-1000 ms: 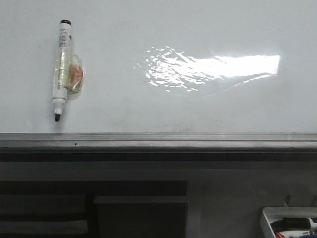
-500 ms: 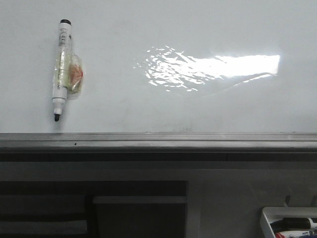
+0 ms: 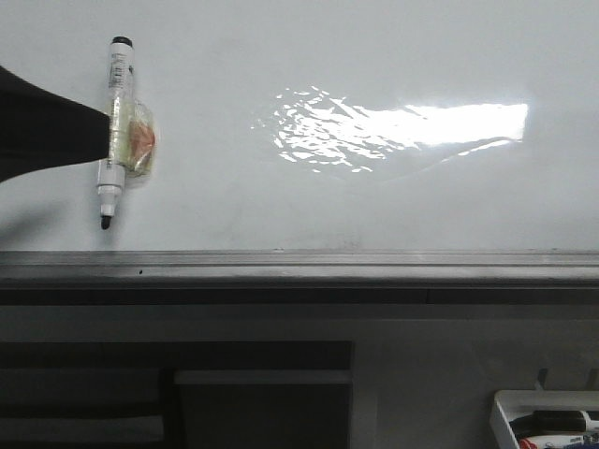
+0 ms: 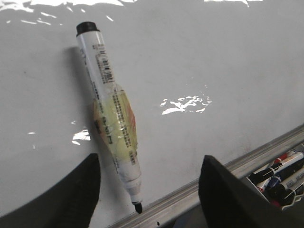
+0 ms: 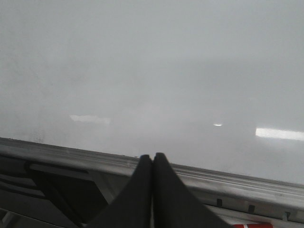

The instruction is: Write number 4 on whiteboard

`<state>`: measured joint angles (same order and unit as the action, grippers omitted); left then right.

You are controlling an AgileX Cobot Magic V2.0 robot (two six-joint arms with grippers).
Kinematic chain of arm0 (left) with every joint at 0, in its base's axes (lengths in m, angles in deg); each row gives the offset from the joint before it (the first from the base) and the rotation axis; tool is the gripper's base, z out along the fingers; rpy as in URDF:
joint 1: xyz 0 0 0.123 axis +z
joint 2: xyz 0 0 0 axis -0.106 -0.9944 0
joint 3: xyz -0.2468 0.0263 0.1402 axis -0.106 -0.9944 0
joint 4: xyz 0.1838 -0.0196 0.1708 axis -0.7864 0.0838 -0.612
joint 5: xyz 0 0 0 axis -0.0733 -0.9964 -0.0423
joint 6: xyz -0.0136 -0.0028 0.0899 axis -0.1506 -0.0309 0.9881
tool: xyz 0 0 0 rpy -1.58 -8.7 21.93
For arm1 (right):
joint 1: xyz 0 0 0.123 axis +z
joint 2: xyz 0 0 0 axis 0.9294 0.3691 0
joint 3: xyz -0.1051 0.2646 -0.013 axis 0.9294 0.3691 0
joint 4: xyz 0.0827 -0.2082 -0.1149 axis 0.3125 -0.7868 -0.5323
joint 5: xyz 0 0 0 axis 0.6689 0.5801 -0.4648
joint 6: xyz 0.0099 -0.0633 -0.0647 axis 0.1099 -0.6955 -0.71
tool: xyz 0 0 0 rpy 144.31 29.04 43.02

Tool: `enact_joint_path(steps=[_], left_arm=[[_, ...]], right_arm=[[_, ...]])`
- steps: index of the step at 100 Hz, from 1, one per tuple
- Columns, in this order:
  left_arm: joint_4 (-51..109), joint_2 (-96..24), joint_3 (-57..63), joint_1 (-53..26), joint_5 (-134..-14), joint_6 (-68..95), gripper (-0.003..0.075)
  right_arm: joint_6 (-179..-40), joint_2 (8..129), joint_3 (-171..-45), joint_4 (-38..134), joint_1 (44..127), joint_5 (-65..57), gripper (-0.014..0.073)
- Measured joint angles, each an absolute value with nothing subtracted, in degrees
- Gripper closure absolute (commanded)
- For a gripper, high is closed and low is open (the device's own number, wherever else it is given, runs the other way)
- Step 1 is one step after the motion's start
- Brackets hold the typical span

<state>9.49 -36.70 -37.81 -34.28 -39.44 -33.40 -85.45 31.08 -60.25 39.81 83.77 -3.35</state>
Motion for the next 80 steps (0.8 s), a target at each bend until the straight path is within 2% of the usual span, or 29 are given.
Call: enact_joint_path(steps=[26, 62, 71, 80], left_arm=[[14.0, -44.66, -37.68, -34.38, -31.79, -34.45, 0.0312], [14.95, -50.88, -35.74, -34.38, -28.72, -34.45, 0.0341], [14.73, -51.99, -35.1, -34.38, -27.82, -34.45, 0.0414], [14.84, -52.49, -34.88, -34.38, -27.62, -34.45, 0.0575]], right_arm=[[-85.45, 31.08, -60.25, 39.81, 83.77, -3.35, 0.0655], [-85.45, 31.08, -60.25, 39.91, 83.77, -3.35, 0.0655], [-85.45, 31.08, -60.25, 41.02, 83.77, -3.35, 0.0655], [-85.45, 31.08, -59.88, 42.03, 83.77, -2.32, 0.0655]])
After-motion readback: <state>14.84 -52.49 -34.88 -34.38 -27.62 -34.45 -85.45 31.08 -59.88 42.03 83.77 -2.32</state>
